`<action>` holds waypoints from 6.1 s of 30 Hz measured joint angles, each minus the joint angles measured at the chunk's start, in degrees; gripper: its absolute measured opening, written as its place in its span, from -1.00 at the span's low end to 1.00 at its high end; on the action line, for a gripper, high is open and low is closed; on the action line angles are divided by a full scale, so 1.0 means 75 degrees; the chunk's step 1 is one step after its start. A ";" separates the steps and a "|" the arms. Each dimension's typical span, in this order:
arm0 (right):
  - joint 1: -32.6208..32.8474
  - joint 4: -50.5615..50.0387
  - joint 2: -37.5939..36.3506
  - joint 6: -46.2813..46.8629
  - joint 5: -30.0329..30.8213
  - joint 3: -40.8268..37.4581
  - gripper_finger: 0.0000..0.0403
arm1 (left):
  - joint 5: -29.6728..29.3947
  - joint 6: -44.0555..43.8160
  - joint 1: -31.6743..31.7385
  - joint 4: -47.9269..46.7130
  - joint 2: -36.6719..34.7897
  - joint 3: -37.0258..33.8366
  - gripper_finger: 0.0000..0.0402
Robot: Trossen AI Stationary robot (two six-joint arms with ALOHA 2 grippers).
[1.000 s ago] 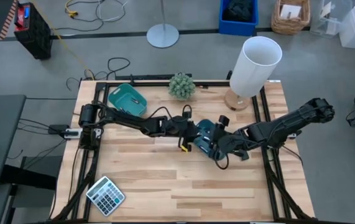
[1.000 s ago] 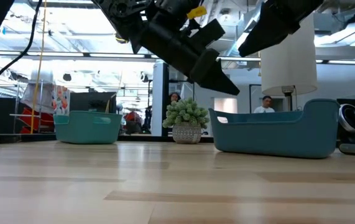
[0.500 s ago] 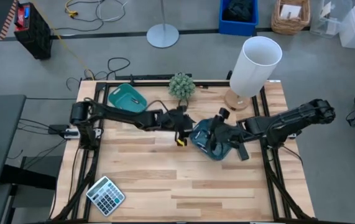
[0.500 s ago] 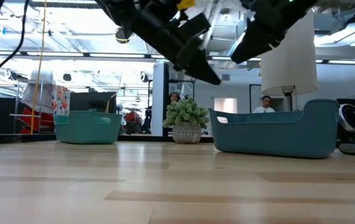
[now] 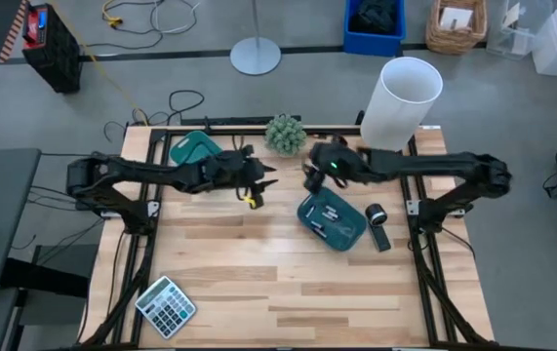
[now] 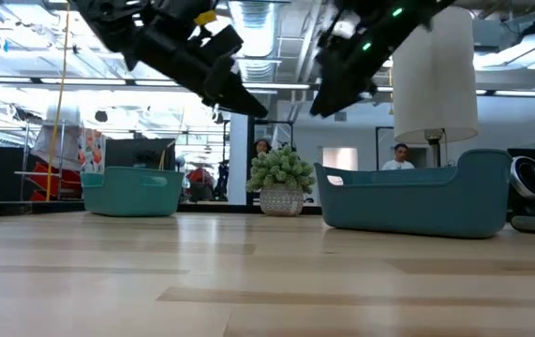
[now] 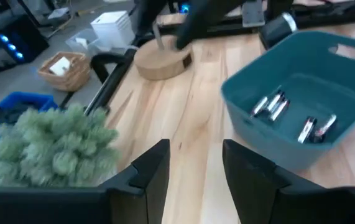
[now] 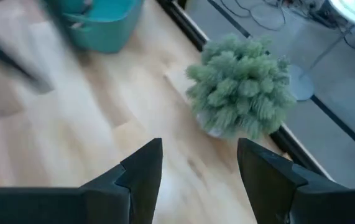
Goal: Sort batteries
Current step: Put the black battery into the green bin
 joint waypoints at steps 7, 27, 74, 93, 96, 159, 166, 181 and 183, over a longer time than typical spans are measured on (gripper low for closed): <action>-0.0995 -0.0636 0.1859 -0.0035 -0.0142 0.1685 0.11 | -0.0004 0.0203 0.0175 0.0006 -0.0578 -0.0613 -0.29; -0.2607 -0.3147 0.3984 -0.1207 -0.0132 0.3564 0.11 | -0.0029 0.0422 0.0524 -0.0334 -0.0802 -0.0795 -0.29; -0.4084 -0.2595 0.4650 -0.1247 -0.1962 0.3482 0.24 | 0.0358 0.0063 0.0510 -0.0638 -0.0799 -0.0789 -0.29; -0.4479 -0.2334 0.5376 -0.1431 -0.2937 0.3494 0.24 | 0.0387 0.0086 0.0513 -0.0638 -0.0799 -0.0783 -0.29; -0.4475 -0.2353 0.5399 -0.1526 -0.2944 0.3494 0.24 | 0.0383 0.0090 0.0513 -0.0632 -0.0799 -0.0783 -0.29; -0.4259 -0.2420 0.5297 -0.1933 -0.2977 0.3494 0.24 | 0.0379 0.0154 0.0516 -0.0676 -0.0799 -0.0786 -0.29; -0.4084 -0.2529 0.5288 -0.1931 -0.2946 0.3494 0.24 | 0.0376 0.0154 0.0516 -0.0681 -0.0796 -0.0786 -0.29; -0.3829 -0.2063 0.5250 -0.2246 -0.2491 0.3494 0.24 | 0.0376 0.0154 0.0516 -0.0685 -0.0797 -0.0786 -0.29; -0.3828 -0.1977 0.5250 -0.2287 -0.2490 0.3494 0.24 | 0.0376 0.0154 0.0516 -0.0685 -0.0799 -0.0786 -0.29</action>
